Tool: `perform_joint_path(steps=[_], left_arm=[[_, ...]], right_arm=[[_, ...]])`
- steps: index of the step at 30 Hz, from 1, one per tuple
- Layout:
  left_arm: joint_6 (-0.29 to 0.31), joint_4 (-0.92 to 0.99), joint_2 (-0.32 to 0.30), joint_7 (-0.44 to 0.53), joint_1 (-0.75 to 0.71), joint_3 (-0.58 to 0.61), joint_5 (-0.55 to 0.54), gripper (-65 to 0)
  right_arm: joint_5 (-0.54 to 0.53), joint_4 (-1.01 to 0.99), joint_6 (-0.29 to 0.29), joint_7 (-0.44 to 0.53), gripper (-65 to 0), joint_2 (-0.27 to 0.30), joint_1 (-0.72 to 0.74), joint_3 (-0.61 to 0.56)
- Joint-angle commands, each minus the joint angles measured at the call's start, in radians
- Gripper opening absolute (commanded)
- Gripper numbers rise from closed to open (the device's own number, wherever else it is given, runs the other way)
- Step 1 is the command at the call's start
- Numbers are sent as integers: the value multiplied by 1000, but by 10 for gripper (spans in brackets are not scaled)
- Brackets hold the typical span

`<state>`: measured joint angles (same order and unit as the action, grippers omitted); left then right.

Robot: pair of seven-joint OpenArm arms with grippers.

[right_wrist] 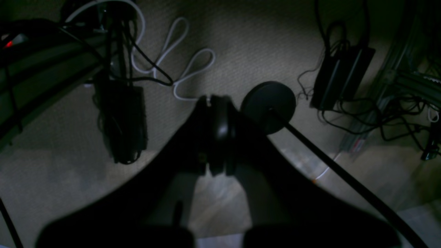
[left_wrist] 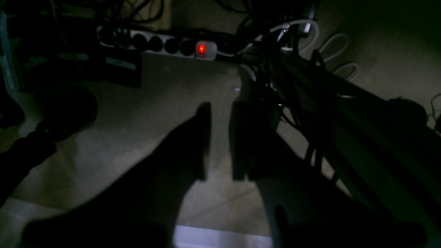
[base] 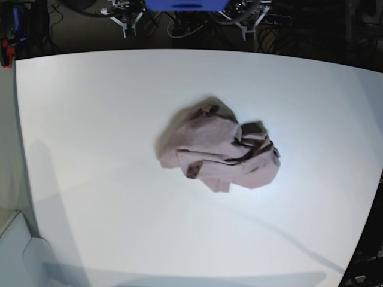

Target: Layout the t-shirt on the table in an organized manner, then fold the t-shirt properly

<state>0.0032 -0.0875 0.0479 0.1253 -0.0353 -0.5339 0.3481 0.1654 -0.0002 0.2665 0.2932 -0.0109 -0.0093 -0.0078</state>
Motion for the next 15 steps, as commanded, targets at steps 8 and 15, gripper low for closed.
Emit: perform_joint_path(steps=[8,15], left_arm=[[-9,-4,10,9,-5,4,3,-543],[-9,-4,4,9,-8,4,3,-543]], right_arm=[[1,0,27,13,-650,6,-4,-2],[1,0,27,13,-650,6,-4,-2]])
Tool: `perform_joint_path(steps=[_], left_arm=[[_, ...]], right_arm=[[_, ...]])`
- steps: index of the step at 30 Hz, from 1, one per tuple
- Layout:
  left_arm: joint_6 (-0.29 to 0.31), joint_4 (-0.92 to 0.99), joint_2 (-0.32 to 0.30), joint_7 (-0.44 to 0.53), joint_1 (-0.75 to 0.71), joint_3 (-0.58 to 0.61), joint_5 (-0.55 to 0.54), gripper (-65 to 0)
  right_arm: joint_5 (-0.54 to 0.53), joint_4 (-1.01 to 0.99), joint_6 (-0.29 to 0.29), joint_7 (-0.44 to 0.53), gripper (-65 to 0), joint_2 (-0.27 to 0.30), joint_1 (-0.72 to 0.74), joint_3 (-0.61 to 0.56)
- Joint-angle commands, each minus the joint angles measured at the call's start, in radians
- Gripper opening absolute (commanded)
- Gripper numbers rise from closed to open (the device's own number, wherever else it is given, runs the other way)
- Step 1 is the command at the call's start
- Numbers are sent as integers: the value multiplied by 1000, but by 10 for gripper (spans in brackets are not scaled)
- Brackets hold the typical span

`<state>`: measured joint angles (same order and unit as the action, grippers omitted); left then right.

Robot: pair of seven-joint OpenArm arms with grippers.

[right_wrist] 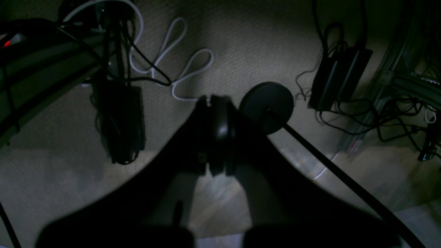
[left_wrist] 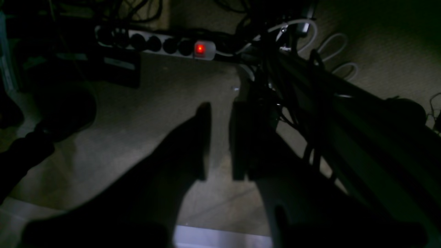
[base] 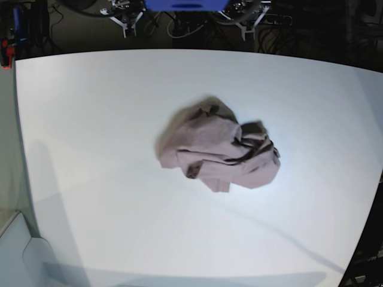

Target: Layout the t-shirt on the table in an organized manner, then fold the t-shirt properly

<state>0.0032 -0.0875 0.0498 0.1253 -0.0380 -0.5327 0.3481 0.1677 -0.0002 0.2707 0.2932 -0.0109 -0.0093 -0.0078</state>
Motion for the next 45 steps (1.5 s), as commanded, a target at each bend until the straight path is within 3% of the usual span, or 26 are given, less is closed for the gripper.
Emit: perform_joint_path(steps=[1,17,29,39,45], left_arm=[[-9,-4,2,9,-6,3,3,-543],[-9,-5,0,14,-59,-4,-4,-543],[-9,-14,-58,18,-118,-5,-8,-543],[-9,-51,8,12,-102,0,-33,-543],[-2,-85,9,17,-132,3,-44,-543]], right_arm=[[-1,0,23,13,-650,6,-2,-2],[0,0,23,18,-650,45,-36,-5],[0,0,23,24,-650,45,-87,-5],[-1,139,23,14,-650,47,-136,-1],[-1,165,23,18,-650,45,-162,-4]])
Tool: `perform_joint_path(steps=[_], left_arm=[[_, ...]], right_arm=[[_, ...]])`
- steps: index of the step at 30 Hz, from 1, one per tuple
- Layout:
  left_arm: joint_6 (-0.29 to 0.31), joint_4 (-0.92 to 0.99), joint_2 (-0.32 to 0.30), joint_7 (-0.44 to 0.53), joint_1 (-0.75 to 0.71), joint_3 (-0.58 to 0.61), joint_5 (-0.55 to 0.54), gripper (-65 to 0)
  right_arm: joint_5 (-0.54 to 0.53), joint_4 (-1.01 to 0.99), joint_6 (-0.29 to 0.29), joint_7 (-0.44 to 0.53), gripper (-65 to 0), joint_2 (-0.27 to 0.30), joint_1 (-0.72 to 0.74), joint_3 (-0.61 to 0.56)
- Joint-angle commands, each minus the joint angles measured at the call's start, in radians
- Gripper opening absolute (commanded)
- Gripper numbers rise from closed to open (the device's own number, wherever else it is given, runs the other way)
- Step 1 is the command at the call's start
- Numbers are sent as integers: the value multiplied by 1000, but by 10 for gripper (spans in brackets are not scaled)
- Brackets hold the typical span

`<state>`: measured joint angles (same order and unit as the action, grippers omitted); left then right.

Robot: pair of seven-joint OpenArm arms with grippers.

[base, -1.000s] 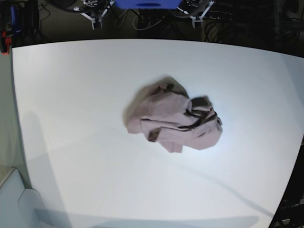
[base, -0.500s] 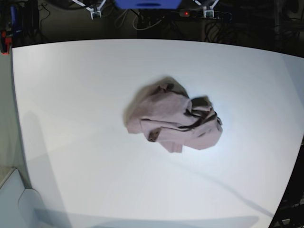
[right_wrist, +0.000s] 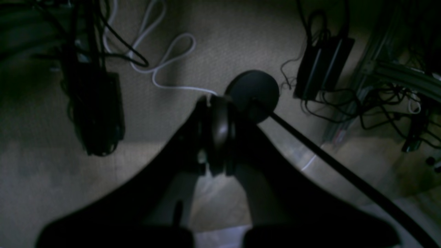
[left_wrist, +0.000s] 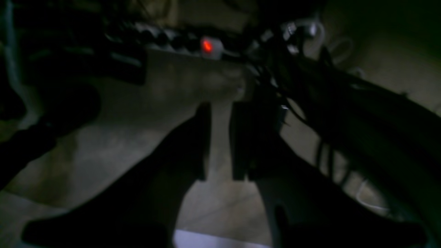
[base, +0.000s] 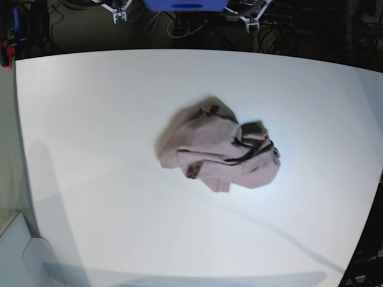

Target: Layout the t-shirt on the table in an organized manner, then fold the t-shirt properly

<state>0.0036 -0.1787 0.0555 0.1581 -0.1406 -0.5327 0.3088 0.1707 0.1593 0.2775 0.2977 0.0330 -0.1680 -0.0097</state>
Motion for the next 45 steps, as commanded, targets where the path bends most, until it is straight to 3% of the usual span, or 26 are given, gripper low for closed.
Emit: perform_joint_path(steps=[1,15,22,25,34,41,45], left_arm=[[-3,5,4,-16,-34,3,-4,-543],[0,-43,2,-22,-84,4,2,-543],[2,40,-61,-25,-31,6,5,-544],[2,77,-98,-21,-4,67,5,-544],[2,75,-121,-24,-11,377,-3,-545],[2,17,-121,-21,-67,385,-3,-545],[2,-149,-121,-21,-161,382,-4,-546]], right_arm=[[-4,18,16,11,-650,3,-9,-3],[-4,66,16,8,-650,20,-51,-2],[-4,64,16,8,-650,18,-51,-2],[-4,64,16,8,-650,18,-51,4],[-6,64,16,8,-650,15,-71,6],[-6,70,16,8,-650,15,-74,6],[-6,92,16,22,-650,21,-106,0]])
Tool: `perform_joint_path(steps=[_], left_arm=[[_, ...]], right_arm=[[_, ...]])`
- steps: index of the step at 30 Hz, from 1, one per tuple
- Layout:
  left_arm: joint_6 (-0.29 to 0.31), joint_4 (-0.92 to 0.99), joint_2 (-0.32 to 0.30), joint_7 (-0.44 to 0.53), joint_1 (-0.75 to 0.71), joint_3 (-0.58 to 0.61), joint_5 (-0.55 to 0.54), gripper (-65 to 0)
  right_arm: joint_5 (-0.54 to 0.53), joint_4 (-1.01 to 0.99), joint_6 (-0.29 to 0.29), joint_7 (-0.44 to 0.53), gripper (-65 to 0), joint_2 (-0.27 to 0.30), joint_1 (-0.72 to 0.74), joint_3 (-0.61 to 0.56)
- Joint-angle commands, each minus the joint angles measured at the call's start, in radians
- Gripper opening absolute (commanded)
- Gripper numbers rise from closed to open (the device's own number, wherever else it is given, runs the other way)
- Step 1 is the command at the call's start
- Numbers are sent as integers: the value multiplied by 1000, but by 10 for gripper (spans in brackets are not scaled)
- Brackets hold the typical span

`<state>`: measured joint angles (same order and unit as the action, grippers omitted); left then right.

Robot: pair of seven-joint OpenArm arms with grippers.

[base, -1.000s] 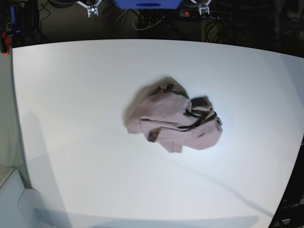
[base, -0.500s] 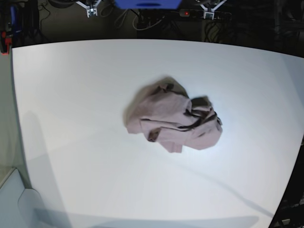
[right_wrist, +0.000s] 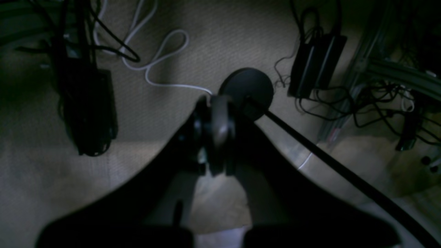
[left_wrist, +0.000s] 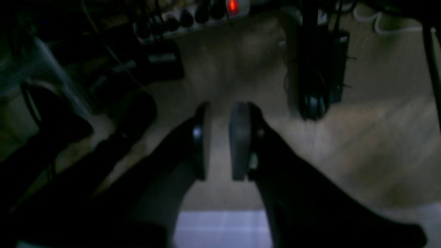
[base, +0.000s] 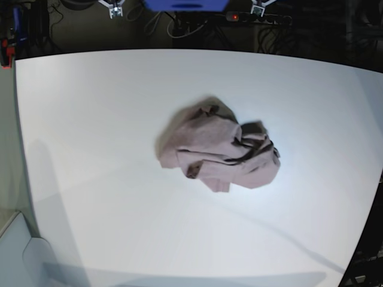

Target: Layout the t-shirt on the table in an organized manner, then fold the t-shirt properly

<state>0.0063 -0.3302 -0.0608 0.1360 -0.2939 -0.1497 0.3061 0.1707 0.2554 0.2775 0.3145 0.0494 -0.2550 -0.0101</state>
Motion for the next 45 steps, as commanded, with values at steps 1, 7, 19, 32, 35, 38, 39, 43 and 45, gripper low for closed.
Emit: perform_joint_path(steps=[1,7,19,32,35,38,39,43,45], left_arm=[[-1,-45,-3,0,-32,-1,-2,-546],[-1,-229,-4,-2,-149,-3,-3,-546],[-1,-849,-29,-2,-485,3,-11,-546],[-1,-1452,-290,-335,-672,138,-557,-547],[-1,-1543,-311,-336,-696,137,-568,-547],[-9,-1618,-310,-336,-710,134,-528,-547],[-9,-1633,-305,-336,-712,124,-513,-547],[-9,-1653,-302,-335,-706,57,-505,-547],[-9,-1656,-302,-333,-698,6,-506,-547]], right_arm=[[-6,28,16,15,-650,7,-37,-1],[-6,322,16,30,-650,27,-221,-3],[-7,824,16,38,-650,88,-539,6],[-7,1410,18,28,-650,102,-789,86],[-7,1513,18,27,-650,111,-811,80],[-7,1611,18,25,-650,109,-812,78],[-7,1640,18,25,-650,109,-811,78],[-7,1720,18,25,-650,108,-778,55],[-7,1729,18,22,-650,109,-746,26]])
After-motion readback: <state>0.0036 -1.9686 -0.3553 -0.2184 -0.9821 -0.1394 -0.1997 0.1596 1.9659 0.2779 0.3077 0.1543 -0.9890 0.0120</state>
